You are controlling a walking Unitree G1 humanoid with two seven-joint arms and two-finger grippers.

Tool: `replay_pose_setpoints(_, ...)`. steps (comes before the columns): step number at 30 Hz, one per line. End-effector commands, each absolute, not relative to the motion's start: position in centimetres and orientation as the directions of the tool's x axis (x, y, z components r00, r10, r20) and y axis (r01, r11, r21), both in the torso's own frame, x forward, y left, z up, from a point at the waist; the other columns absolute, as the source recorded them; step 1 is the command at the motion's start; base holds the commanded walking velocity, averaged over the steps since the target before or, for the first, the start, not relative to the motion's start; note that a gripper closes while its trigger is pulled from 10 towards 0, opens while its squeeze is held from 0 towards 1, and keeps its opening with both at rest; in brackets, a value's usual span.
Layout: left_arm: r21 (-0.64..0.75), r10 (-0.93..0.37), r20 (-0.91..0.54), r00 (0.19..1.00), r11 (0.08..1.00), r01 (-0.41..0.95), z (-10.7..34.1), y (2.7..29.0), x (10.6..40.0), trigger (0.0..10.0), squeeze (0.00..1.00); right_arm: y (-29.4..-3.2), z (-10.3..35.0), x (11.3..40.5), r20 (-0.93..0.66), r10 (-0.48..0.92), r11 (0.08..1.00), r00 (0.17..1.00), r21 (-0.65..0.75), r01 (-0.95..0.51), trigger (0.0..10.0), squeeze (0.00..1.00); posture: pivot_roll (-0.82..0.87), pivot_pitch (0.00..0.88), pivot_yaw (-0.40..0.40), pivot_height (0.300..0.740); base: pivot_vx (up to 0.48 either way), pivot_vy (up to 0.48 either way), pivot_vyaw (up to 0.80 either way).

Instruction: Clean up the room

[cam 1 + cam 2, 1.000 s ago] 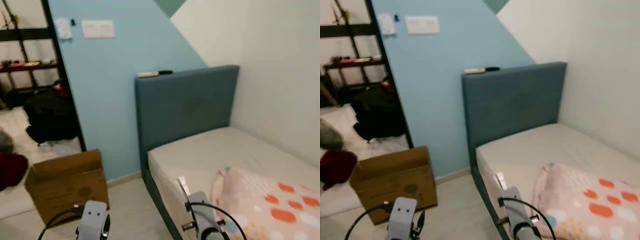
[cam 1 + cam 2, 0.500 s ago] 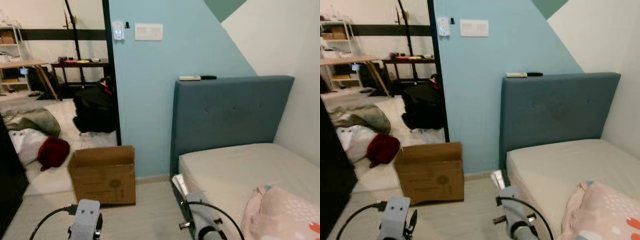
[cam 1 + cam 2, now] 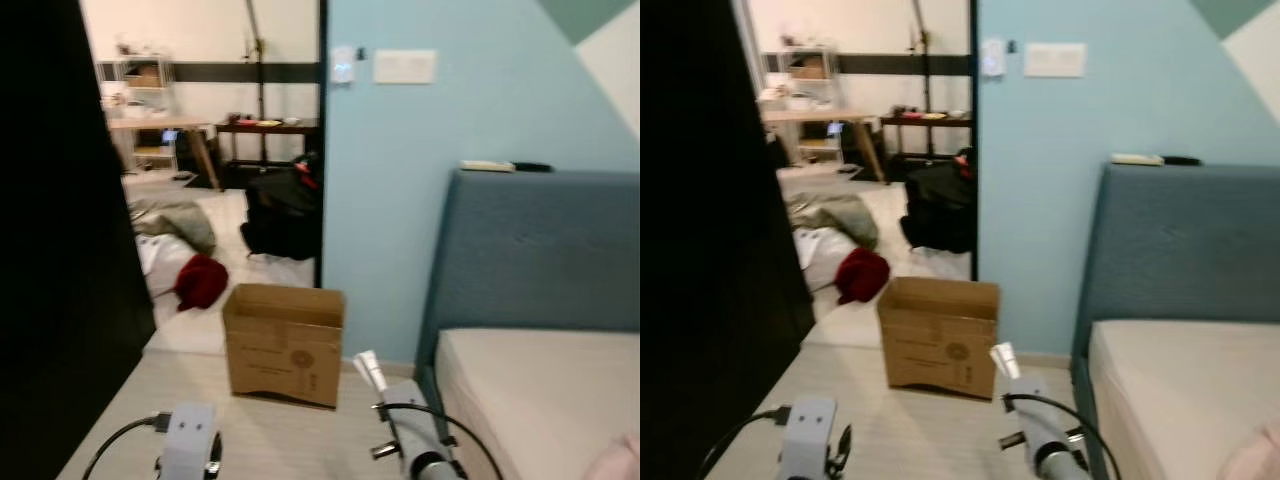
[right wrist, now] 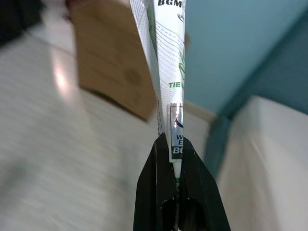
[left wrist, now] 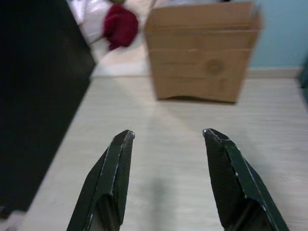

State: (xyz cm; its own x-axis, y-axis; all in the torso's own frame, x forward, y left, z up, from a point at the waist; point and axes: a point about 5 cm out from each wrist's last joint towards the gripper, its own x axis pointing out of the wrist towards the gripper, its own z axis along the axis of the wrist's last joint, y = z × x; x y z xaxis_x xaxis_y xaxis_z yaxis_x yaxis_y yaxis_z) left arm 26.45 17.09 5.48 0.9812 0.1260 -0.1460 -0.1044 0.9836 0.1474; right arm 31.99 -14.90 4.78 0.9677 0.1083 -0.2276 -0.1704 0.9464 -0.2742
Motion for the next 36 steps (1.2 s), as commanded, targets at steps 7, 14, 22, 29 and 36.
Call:
replay_pose_setpoints(7,0.139,0.113,-0.144,0.983,0.986,-0.093,5.8,16.6,26.8,10.0,0.00,-15.3,3.8,31.6,-0.281,0.064,0.954,0.958,-0.263,-0.141,10.0,0.00,-0.02,0.027,-0.055,0.740,0.000,0.000,0.31)
replay_pose_setpoints(14,0.116,0.115,-0.140,0.983,0.988,-0.099,6.4,16.6,27.2,10.0,0.00,-15.6,3.5,31.4,-0.289,0.024,0.966,0.957,-0.239,-0.096,10.0,0.00,-0.02,0.033,-0.049,0.740,0.000,0.000,0.00)
replay_pose_setpoints(22,0.133,0.132,-0.133,0.982,0.985,-0.114,6.6,16.9,27.4,10.0,0.00,-15.6,3.5,31.4,-0.288,0.019,0.970,0.957,-0.228,-0.088,10.0,0.00,-0.02,0.038,-0.042,0.740,0.000,0.000,0.00)
replay_pose_setpoints(29,0.129,0.143,-0.121,0.982,0.983,-0.127,6.8,17.1,27.4,10.0,0.00,-15.5,3.4,31.3,-0.292,0.019,0.973,0.956,-0.216,-0.085,10.0,0.00,-0.02,0.040,-0.042,0.740,0.086,0.000,0.00)
replay_pose_setpoints(36,0.125,0.144,-0.117,0.983,0.984,-0.130,7.0,17.2,27.4,10.0,0.00,-15.4,3.4,31.3,-0.292,0.023,0.974,0.956,-0.207,-0.087,10.0,0.00,-0.02,0.043,-0.042,0.740,0.368,0.000,0.00)
